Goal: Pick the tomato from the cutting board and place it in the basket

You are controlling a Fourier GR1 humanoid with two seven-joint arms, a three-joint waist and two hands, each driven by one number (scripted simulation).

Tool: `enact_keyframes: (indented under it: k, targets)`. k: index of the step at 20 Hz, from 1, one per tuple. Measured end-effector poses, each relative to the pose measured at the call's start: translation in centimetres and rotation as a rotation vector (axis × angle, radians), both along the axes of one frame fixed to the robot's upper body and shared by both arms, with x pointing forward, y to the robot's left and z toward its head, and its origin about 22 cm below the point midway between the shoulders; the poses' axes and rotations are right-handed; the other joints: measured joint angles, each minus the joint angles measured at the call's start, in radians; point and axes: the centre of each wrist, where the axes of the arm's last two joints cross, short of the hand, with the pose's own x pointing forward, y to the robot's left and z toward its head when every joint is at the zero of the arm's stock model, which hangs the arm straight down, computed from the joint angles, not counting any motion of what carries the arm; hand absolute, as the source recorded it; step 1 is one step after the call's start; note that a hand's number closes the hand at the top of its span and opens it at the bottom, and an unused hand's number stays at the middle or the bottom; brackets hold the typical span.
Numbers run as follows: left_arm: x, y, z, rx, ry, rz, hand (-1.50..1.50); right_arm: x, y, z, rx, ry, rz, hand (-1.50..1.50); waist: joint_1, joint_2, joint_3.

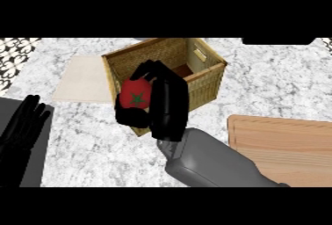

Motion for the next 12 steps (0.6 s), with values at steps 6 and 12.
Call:
enact_keyframes:
  k: [6, 12]
  targets:
    - [0.1, 0.1, -0.1, -0.004, 0.007, 0.001, 0.0, 2.6, 1.1, 3.9, -0.011, -0.092, -0.086, 1.5, -0.005, 0.001, 0.002]
    - [0.3, 0.1, -0.2, -0.001, 0.007, 0.001, 0.0, 5.3, 2.0, 7.2, -0.055, -0.112, -0.191, 1.5, -0.005, 0.004, 0.004]
